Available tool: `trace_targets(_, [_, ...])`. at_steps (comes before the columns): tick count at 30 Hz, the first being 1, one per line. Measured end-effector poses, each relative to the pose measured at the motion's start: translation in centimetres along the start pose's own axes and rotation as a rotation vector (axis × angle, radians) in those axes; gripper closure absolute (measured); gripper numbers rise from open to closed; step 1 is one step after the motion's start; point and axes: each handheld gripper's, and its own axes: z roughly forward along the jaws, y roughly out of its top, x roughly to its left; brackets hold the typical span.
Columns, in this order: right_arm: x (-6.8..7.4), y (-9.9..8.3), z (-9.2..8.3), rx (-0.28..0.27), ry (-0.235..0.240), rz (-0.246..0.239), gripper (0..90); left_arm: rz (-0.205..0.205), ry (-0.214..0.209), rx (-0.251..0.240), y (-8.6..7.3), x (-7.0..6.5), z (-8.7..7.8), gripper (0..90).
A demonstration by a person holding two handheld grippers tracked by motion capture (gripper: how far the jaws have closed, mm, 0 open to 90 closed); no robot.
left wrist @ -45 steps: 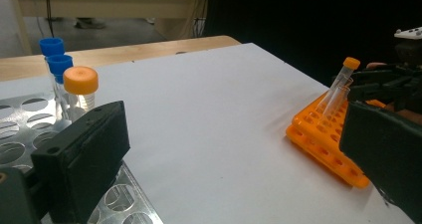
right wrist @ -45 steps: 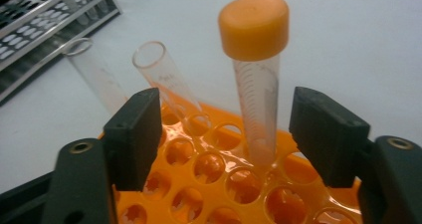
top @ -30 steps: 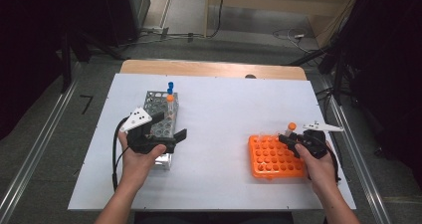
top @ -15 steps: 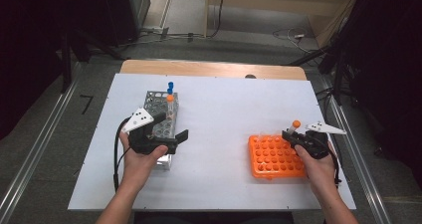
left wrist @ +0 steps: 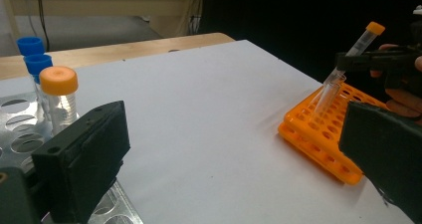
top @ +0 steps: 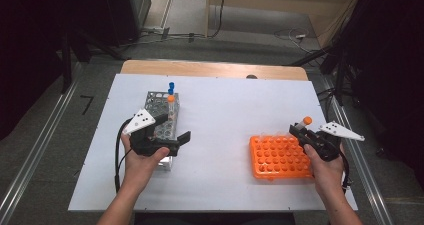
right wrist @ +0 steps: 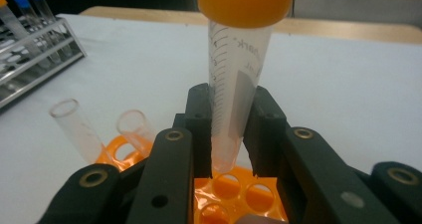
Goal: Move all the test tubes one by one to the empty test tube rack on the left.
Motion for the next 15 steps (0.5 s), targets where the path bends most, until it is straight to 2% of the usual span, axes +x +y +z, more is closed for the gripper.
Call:
trace_targets(7, [1.1, 0.8, -0.9, -0.074, 0.031, -0.025, 71.8, 0.010, -0.011, 0.006, 0.1, -0.3, 0.2, 0.0])
trace_targets(15, [2.8, 1.7, -1.8, -0.097, 0.085, -0.064, 71.8, 0.016, -0.025, 0.008, 0.1, -0.8, 0.4, 0.0])
